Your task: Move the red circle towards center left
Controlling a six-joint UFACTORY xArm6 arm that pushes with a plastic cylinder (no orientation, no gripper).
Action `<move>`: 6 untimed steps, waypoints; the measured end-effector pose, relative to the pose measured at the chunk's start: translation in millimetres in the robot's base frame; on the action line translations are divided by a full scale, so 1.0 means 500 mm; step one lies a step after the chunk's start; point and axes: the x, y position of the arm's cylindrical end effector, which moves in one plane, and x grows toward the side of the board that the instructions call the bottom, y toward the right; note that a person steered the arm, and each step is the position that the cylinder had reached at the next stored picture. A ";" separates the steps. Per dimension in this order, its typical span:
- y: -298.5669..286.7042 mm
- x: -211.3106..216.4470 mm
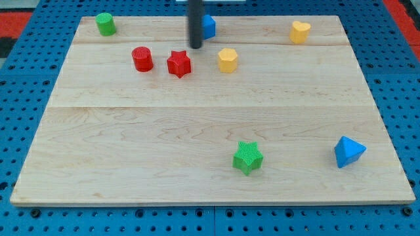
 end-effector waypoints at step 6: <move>-0.264 0.214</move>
